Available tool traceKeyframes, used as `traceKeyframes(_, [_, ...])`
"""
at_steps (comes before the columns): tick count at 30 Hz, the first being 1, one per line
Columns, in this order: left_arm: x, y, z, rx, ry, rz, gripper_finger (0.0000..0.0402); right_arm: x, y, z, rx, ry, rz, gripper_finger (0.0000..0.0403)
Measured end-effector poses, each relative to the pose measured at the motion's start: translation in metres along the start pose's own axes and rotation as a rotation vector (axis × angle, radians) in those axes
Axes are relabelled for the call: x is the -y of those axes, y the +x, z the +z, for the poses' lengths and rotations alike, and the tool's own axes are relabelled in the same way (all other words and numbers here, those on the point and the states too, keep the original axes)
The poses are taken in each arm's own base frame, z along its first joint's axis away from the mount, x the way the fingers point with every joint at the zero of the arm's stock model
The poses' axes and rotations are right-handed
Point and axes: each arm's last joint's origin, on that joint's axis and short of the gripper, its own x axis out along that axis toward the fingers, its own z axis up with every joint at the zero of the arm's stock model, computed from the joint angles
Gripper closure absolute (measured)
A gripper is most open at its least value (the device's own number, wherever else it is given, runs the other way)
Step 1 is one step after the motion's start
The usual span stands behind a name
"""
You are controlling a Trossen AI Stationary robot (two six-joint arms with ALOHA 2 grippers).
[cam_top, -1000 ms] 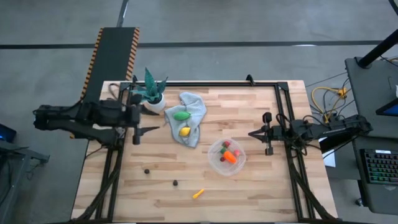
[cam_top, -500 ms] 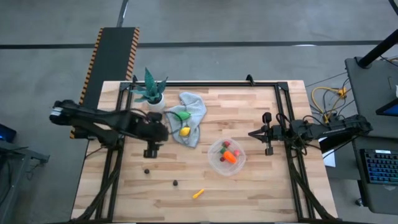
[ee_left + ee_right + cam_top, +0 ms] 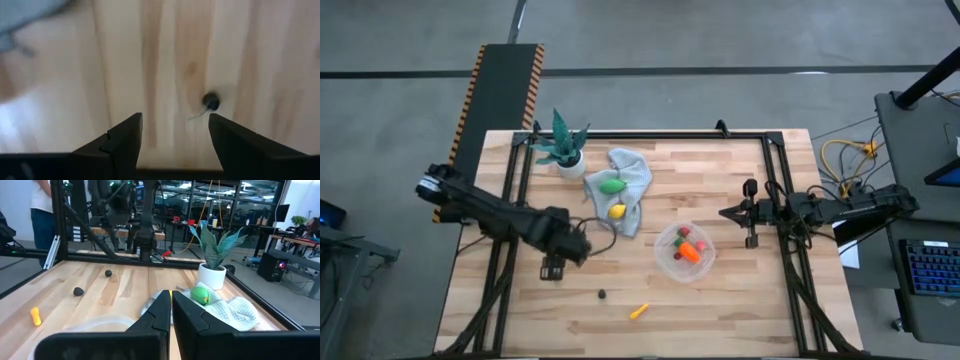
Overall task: Pick and placing Produce into tupperware
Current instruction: Put the black cherry into the transparent bin
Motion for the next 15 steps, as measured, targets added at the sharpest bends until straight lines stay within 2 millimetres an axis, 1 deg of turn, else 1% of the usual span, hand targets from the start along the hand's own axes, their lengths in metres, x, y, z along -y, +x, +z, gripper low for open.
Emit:
traceKeyframes(5, [0.023, 0.014, -0.005, -0.041, 0.000, 0.049, 0.0187, 0.000, 0.000, 0.000, 0.003, 0.003, 0.000, 0.0394])
traceKeyframes(10, [0.053, 0.030, -0.011, -0.100, 0.081, 0.087, 0.0187, 0.000, 0.000, 0.000, 0.000, 0.043, 0.001, 0.0394])
traceKeyframes(15, [0.075, 0.048, -0.014, -0.152, 0.122, 0.137, 0.0187, 0.000, 0.001, -0.001, -0.011, 0.041, 0.004, 0.0394])
